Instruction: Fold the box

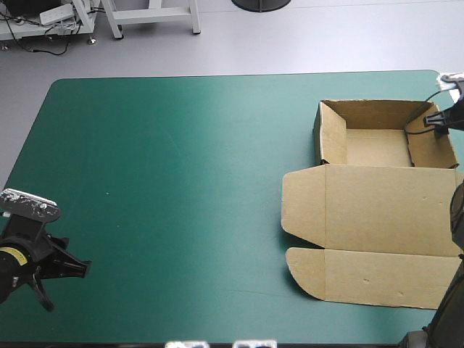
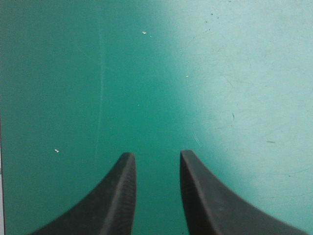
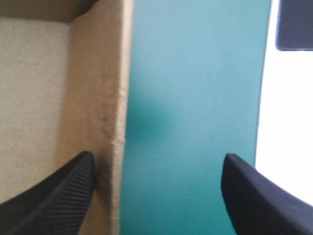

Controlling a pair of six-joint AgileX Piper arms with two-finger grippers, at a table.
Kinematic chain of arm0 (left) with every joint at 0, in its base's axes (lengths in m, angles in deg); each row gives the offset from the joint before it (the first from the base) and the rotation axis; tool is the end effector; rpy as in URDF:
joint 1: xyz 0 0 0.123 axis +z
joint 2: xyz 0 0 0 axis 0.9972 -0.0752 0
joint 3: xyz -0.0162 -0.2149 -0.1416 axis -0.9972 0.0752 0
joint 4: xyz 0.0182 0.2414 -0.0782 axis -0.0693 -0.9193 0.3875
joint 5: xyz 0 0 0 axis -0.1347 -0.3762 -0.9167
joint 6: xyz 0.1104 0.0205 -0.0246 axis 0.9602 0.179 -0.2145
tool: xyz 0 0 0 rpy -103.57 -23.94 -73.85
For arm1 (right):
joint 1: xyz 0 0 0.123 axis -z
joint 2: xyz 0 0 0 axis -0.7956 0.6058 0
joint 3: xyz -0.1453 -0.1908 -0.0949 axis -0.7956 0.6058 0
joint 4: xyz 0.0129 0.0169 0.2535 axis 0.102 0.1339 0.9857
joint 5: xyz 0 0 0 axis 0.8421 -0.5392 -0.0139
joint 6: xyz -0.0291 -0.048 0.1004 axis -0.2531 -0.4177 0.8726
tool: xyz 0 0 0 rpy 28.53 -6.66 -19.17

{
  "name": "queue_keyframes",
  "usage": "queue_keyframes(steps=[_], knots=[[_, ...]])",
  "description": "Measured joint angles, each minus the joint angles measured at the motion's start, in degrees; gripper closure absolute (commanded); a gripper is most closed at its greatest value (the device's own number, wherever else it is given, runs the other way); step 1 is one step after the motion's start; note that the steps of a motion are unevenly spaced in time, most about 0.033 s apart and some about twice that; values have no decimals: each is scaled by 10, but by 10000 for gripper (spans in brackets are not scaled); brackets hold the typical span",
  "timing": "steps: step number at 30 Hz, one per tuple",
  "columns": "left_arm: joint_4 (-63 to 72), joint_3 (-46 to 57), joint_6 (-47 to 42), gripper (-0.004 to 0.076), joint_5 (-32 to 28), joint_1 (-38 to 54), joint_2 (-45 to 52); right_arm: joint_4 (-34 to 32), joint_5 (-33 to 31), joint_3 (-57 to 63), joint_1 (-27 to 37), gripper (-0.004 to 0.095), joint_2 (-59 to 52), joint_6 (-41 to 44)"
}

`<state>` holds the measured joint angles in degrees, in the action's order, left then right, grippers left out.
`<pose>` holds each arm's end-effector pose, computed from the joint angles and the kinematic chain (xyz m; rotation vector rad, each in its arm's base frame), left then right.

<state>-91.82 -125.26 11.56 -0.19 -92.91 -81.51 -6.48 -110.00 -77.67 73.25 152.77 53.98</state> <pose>0.1305 -0.0015 0.3383 0.3036 2.4293 0.1795 0.4363 -0.1670 0.2568 -0.0079 2.7483 -0.2463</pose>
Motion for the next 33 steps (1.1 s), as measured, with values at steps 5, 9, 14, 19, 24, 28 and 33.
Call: queue_keyframes(steps=[5,9,14,19,24,28,33], knots=[[-1,0,0,505,0,0,0,66,0,-46,2,190,-43,2],[-1,0,0,505,0,0,0,209,-1,-61,2,216,-106,-22],[2,0,0,505,0,0,0,270,-1,-64,-18,216,-187,-28],[19,0,0,505,-4,0,0,250,-1,-46,-74,218,-279,-27],[51,0,0,508,-28,0,0,238,-2,18,-146,218,-387,-27],[57,0,0,508,-37,0,0,226,-2,101,-185,218,-459,-27],[59,0,0,508,-46,0,0,203,-2,245,-197,242,-551,-12]])
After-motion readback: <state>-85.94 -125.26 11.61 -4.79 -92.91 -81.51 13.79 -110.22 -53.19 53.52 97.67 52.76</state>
